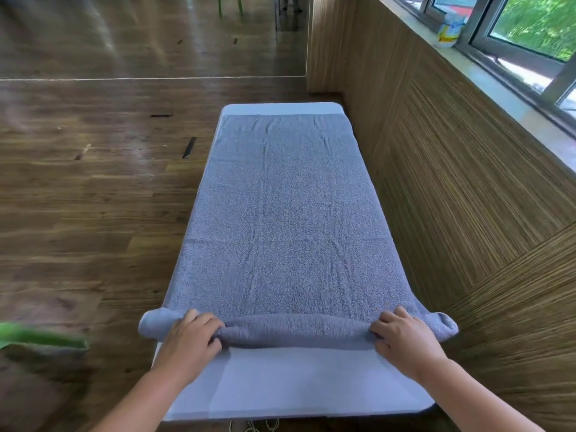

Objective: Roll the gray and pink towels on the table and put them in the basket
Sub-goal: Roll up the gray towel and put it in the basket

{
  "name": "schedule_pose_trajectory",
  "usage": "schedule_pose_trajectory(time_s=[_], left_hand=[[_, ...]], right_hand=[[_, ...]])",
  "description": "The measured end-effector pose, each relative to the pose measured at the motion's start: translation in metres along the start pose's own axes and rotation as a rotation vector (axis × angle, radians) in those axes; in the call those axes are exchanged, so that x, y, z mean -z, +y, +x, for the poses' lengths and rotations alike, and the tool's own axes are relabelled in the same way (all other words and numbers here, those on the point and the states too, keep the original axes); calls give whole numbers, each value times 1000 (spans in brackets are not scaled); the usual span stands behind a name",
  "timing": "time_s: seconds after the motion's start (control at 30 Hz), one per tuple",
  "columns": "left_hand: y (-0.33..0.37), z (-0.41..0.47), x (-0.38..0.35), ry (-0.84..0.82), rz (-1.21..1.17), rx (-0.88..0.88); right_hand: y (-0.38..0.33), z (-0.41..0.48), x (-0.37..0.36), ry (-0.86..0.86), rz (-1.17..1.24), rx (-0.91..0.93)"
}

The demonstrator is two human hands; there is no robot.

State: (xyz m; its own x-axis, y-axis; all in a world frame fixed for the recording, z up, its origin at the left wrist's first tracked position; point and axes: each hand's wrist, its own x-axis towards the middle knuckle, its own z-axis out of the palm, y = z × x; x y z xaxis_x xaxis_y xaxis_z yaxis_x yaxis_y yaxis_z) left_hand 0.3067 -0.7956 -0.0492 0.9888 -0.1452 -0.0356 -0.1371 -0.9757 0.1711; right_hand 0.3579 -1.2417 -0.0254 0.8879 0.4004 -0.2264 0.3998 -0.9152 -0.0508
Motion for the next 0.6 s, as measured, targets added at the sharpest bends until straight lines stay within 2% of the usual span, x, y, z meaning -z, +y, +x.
schedule_pose_trajectory(time_s=[0.17,0.23,0.37,0.5,0.6], left_hand=[[7,0,6,-32,-7,3],[10,4,7,-23,-18,33],[15,11,5,28,-44,132],[13,6,-1,74,-131,75],[11,0,-1,34,-37,39]], right_hand=[[5,4,11,-141,40,-1],[4,10,13,-125,52,-13],[-1,17,12,-19,87,-165],[1,6,-5,56,165,-78],[5,0,-12,60,122,6]])
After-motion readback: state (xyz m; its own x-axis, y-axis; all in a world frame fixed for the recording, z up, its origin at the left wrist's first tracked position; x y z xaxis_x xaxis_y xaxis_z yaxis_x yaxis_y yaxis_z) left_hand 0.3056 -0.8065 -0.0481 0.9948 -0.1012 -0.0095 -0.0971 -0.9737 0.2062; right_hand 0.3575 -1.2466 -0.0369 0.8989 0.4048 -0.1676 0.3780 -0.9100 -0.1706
